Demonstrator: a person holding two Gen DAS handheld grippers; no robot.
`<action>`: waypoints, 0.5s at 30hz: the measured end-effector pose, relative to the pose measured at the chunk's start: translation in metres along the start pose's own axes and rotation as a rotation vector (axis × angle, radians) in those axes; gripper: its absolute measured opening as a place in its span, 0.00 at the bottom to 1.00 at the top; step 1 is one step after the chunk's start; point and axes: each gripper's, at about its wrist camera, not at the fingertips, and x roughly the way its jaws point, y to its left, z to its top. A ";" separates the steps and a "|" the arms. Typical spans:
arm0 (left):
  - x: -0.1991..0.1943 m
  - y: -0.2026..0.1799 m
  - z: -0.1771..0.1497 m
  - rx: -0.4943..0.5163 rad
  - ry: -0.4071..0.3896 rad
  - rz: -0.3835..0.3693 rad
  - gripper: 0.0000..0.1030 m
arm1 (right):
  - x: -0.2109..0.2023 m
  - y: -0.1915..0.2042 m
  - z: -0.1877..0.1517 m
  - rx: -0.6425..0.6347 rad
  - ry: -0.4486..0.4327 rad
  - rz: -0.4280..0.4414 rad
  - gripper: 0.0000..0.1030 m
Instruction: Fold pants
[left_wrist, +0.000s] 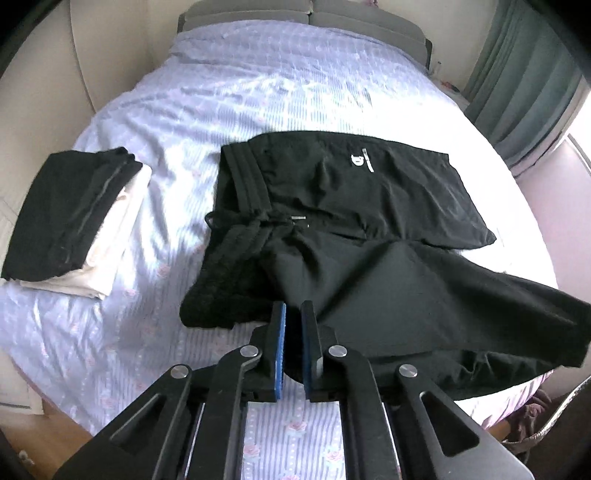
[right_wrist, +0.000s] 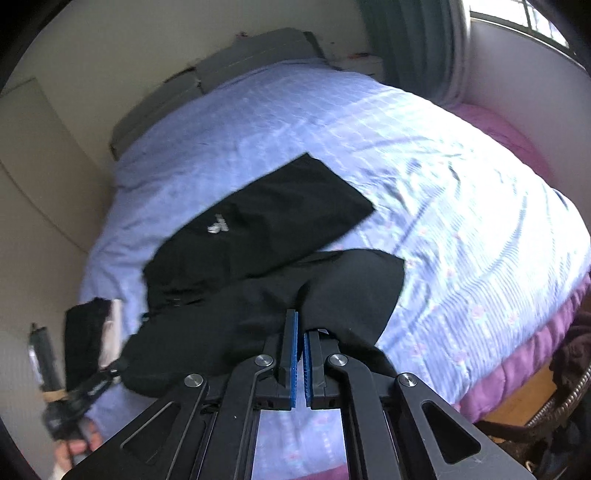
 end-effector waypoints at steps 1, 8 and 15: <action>-0.002 -0.001 0.001 -0.004 -0.003 0.000 0.02 | -0.004 0.005 0.003 -0.008 0.006 0.018 0.03; -0.003 -0.006 0.015 -0.020 0.005 -0.017 0.03 | 0.013 0.015 0.025 -0.012 0.059 0.088 0.03; -0.008 -0.041 -0.027 0.200 0.086 -0.028 0.53 | 0.022 0.015 0.051 -0.055 0.031 0.060 0.03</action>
